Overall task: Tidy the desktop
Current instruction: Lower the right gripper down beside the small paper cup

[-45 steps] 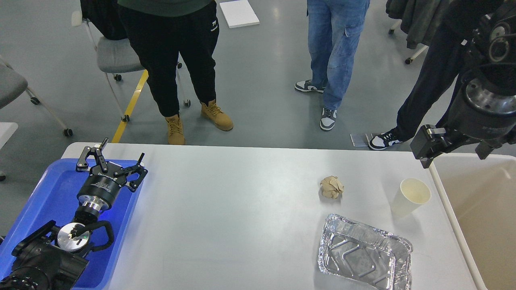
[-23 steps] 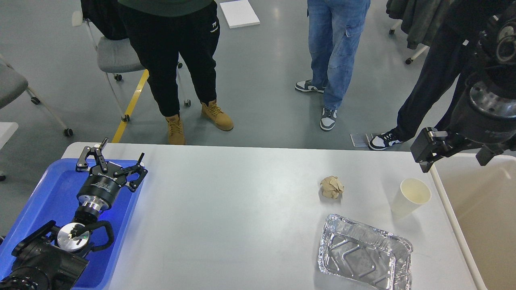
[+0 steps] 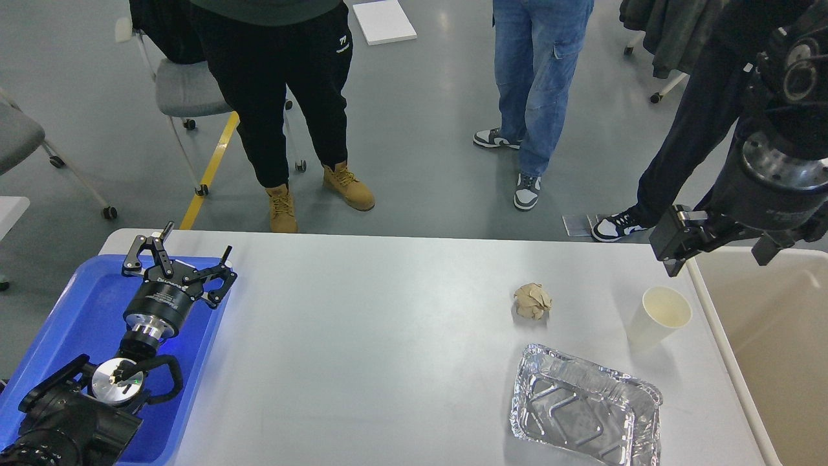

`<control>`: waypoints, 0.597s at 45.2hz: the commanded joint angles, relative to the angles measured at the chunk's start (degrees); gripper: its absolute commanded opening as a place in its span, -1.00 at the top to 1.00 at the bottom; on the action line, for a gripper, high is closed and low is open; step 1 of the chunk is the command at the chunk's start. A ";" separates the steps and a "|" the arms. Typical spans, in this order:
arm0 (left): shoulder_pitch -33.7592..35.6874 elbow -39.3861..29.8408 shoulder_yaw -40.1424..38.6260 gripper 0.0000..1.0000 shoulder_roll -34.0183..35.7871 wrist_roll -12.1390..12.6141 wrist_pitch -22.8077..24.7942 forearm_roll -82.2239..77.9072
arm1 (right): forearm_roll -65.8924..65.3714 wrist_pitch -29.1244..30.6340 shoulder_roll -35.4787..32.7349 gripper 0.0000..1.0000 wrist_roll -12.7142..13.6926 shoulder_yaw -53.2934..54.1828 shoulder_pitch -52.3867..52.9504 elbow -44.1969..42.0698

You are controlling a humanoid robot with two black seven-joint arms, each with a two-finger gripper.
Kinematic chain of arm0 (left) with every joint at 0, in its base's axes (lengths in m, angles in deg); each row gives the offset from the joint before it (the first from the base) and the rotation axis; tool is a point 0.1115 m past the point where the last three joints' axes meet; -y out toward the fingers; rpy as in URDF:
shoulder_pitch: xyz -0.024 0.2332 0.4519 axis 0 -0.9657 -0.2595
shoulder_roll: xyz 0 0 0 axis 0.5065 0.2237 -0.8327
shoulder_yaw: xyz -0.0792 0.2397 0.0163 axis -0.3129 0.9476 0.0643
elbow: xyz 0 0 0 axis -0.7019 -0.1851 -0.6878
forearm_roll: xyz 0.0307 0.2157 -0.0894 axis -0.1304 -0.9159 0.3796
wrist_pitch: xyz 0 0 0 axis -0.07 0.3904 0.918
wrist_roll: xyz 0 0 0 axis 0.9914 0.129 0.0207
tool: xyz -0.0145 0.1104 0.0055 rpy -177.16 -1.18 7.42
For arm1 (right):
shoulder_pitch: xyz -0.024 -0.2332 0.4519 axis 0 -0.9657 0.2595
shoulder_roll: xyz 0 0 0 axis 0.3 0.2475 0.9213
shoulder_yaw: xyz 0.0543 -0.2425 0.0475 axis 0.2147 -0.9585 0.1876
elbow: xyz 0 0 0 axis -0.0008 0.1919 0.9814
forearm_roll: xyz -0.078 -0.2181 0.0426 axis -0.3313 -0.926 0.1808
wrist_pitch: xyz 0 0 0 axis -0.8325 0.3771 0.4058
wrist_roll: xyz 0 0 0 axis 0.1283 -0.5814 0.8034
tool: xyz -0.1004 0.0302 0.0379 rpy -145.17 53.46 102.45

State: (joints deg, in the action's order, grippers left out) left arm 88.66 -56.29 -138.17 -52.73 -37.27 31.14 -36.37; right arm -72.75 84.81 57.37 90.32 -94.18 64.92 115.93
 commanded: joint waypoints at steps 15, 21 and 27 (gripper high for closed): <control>0.00 0.00 0.02 -1.00 0.00 0.01 0.00 0.00 | -7.50 -15.13 2.66 -1.00 -0.02 6.02 -18.36 -12.46; 0.00 0.00 0.02 -1.00 -0.09 0.01 0.00 0.00 | -10.22 -17.68 2.75 -1.00 -0.02 7.60 -23.90 -16.15; 0.00 0.00 0.02 -1.00 0.00 -0.07 0.00 0.00 | -13.21 -19.17 2.75 -1.00 -0.02 9.54 -29.97 -22.04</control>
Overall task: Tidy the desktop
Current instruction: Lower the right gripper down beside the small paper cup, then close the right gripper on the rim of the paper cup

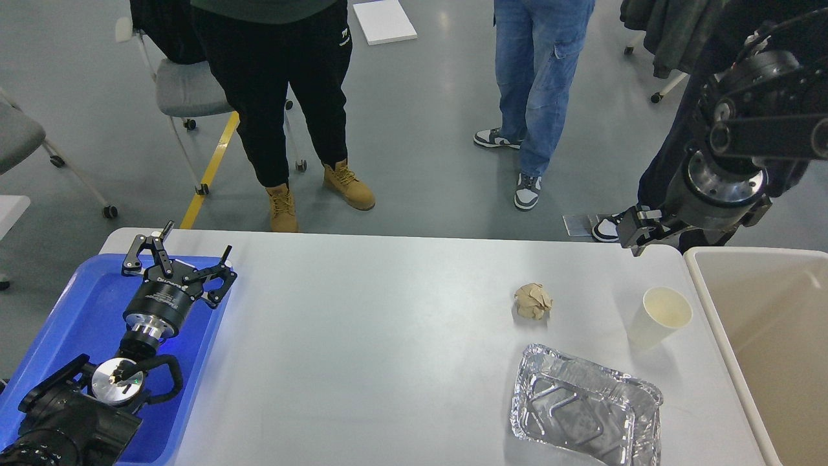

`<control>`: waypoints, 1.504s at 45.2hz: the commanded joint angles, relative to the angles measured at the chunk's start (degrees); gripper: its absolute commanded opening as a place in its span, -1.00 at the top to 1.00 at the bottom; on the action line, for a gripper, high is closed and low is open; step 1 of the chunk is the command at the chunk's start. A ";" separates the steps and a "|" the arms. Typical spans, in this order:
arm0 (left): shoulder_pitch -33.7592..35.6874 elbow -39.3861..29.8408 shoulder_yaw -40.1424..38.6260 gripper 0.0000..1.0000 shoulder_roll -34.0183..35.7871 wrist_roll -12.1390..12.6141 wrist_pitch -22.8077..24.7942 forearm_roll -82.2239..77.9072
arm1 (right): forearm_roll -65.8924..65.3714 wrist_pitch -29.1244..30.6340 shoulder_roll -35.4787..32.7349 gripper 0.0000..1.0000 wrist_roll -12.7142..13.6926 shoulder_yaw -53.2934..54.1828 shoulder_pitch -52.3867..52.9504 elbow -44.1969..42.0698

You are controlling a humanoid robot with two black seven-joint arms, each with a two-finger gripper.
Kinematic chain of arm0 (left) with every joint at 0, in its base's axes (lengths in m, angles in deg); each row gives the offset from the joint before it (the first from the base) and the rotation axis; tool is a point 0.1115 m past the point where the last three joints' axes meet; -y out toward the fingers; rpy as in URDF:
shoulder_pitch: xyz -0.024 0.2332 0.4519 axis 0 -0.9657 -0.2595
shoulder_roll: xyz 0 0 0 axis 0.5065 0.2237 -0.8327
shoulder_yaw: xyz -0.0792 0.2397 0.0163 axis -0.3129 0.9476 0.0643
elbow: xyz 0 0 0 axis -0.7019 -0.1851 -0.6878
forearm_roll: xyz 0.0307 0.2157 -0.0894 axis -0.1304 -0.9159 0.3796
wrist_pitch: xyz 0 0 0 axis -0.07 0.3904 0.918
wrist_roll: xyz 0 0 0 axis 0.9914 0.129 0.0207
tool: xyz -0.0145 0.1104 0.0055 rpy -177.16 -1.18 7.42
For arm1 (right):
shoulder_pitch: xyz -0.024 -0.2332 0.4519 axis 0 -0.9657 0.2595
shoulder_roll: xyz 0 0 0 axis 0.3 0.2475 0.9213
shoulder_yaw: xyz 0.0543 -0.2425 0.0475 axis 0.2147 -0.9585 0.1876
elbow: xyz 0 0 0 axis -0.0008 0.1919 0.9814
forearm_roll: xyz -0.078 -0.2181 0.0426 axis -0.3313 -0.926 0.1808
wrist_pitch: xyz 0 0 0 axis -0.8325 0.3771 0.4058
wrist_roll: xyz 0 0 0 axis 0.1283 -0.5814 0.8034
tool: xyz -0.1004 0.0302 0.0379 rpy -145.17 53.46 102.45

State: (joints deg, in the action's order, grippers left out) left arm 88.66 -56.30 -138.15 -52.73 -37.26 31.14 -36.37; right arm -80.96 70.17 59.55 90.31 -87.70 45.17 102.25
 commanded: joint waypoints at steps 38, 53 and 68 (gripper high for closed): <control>0.00 0.00 0.00 -1.00 0.00 -0.08 0.00 0.00 | -20.03 -4.54 -0.84 -1.00 -0.01 9.48 -31.84 -23.22; 0.00 0.00 0.00 -1.00 0.00 -0.08 0.00 0.00 | -23.81 -4.62 -3.47 -0.95 -0.27 14.13 -37.29 -29.28; 0.00 0.00 0.00 -1.00 0.00 -0.08 0.00 0.09 | -26.98 -5.15 -5.67 -0.81 -2.47 22.22 -42.74 -32.27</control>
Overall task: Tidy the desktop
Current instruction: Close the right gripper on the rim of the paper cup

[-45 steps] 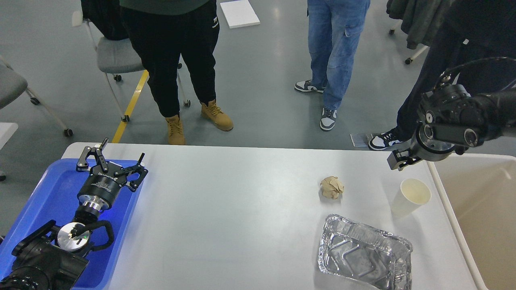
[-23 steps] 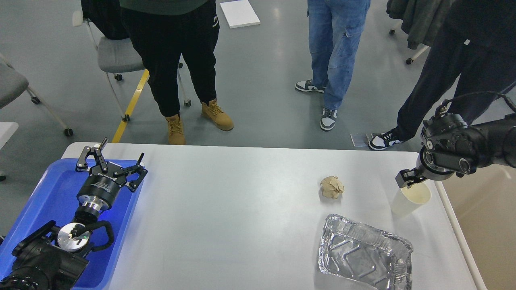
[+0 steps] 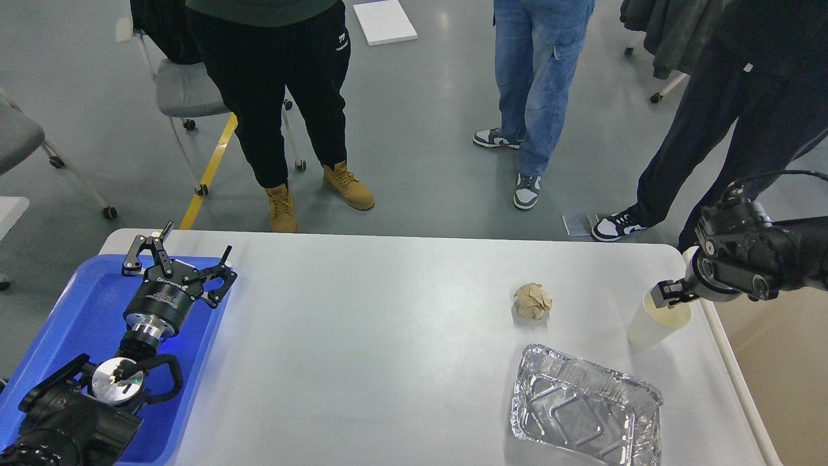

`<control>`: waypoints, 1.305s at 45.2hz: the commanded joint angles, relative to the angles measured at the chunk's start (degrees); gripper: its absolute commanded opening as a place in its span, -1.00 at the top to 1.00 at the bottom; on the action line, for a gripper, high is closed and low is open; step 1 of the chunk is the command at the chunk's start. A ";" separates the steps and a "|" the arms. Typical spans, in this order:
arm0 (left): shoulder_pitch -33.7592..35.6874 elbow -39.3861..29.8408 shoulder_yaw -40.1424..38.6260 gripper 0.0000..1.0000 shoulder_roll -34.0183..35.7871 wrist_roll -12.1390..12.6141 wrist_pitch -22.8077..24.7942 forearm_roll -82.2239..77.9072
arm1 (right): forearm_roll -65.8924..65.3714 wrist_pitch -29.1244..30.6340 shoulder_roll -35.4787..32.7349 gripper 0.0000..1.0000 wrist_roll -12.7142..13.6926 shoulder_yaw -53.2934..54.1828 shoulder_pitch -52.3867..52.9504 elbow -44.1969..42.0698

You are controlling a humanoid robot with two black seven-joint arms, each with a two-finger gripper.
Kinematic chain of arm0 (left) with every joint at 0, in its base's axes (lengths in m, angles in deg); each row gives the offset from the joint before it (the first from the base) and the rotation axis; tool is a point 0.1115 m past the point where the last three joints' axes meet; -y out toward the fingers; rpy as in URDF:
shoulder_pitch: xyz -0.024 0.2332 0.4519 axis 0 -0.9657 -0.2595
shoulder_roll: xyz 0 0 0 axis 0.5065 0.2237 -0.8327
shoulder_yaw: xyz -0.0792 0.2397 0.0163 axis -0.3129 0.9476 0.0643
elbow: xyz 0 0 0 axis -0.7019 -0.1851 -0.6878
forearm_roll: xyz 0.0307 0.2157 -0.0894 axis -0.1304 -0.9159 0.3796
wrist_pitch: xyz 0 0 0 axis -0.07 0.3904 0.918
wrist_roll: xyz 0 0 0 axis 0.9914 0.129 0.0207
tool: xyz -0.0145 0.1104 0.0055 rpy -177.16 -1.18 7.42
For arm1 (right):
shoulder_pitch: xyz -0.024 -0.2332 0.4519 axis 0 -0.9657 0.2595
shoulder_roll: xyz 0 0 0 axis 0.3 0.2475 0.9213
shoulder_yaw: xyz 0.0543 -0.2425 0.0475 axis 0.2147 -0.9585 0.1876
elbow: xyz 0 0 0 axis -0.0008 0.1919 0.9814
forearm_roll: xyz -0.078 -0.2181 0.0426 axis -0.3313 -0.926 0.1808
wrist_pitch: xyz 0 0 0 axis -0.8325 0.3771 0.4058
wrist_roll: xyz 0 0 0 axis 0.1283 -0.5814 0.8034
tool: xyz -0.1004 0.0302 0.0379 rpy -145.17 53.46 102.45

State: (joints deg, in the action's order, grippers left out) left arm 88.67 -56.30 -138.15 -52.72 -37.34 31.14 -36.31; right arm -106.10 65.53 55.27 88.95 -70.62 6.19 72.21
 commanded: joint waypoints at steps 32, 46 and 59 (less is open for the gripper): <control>-0.01 0.00 0.00 -1.00 0.00 0.00 0.00 0.03 | -4.03 -4.03 -1.48 0.24 -3.75 9.53 -7.90 -5.05; -0.01 0.00 0.00 -1.00 0.00 0.00 0.00 0.03 | -3.94 -3.77 -1.40 1.00 -5.15 9.53 -8.07 -4.87; -0.01 0.00 0.00 -1.00 0.00 0.00 0.00 0.03 | -3.68 -2.28 -1.57 1.00 -7.17 9.53 -6.76 -4.17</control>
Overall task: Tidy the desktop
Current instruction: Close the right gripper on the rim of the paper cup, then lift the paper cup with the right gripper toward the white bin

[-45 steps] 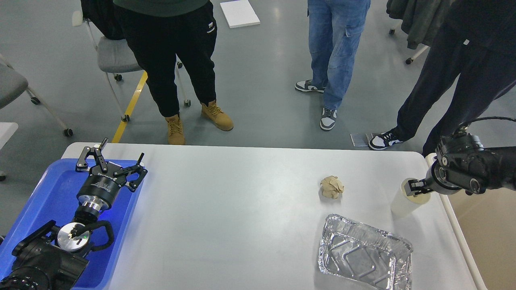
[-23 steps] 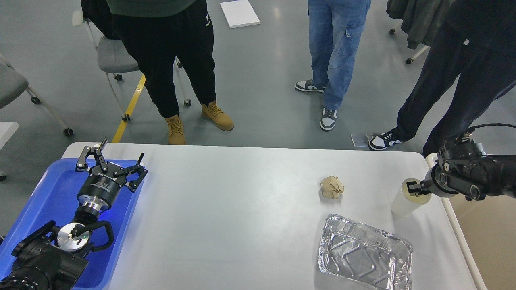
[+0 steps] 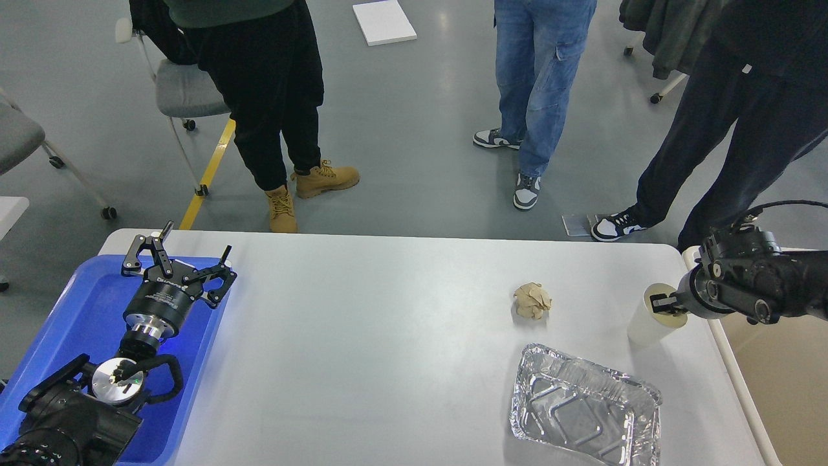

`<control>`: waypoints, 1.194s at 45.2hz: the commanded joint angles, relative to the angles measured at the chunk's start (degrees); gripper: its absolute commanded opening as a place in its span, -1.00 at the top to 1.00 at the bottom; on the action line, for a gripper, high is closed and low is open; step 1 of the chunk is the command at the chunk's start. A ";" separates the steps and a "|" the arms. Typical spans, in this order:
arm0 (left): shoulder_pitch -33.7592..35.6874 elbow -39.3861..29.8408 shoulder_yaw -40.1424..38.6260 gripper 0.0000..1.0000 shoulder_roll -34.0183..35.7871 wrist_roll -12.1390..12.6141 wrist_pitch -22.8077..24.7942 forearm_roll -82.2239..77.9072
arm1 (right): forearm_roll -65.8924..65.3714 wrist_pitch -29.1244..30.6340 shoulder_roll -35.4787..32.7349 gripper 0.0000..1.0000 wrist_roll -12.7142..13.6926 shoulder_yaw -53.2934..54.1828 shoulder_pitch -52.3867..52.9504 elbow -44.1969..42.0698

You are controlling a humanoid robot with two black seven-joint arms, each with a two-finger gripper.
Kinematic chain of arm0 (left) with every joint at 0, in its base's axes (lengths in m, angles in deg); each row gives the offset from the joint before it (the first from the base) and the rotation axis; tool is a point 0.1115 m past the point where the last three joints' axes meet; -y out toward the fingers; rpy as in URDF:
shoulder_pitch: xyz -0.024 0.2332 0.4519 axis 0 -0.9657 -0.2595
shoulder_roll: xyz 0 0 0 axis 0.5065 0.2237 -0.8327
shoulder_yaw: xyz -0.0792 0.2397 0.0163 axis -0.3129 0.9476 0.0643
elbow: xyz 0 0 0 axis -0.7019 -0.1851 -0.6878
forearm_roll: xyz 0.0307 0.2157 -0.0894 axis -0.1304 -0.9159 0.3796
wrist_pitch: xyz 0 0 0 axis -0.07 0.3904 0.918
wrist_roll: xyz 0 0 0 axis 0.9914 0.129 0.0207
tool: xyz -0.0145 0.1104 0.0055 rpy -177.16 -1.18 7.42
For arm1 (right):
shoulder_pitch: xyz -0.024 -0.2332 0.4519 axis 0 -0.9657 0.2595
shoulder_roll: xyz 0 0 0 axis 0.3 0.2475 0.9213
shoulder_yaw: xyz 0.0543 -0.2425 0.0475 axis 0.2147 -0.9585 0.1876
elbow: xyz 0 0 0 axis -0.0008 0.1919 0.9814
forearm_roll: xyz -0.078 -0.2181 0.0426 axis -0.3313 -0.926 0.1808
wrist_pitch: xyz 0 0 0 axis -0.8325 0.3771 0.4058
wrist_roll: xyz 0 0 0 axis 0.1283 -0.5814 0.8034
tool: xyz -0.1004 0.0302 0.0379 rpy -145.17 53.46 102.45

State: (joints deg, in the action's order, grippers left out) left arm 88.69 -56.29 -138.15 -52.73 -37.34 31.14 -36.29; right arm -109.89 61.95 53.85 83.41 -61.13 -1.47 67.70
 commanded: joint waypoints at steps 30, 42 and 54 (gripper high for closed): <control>-0.03 -0.01 0.00 -1.00 0.00 0.00 0.00 -0.09 | 0.90 16.42 -12.54 1.00 -3.31 -0.49 20.23 9.04; -0.03 -0.01 0.00 -1.00 0.00 0.09 0.00 -0.09 | 0.37 22.93 -17.02 1.00 -2.95 -1.63 32.72 13.62; -0.03 -0.01 0.00 -1.00 0.00 0.09 0.00 -0.09 | 0.11 22.93 -20.10 1.00 -2.87 -4.09 42.91 13.62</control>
State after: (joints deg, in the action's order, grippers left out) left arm 88.66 -56.29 -138.15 -52.72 -37.33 31.14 -36.37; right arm -109.59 83.20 36.82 80.47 -63.03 32.19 80.27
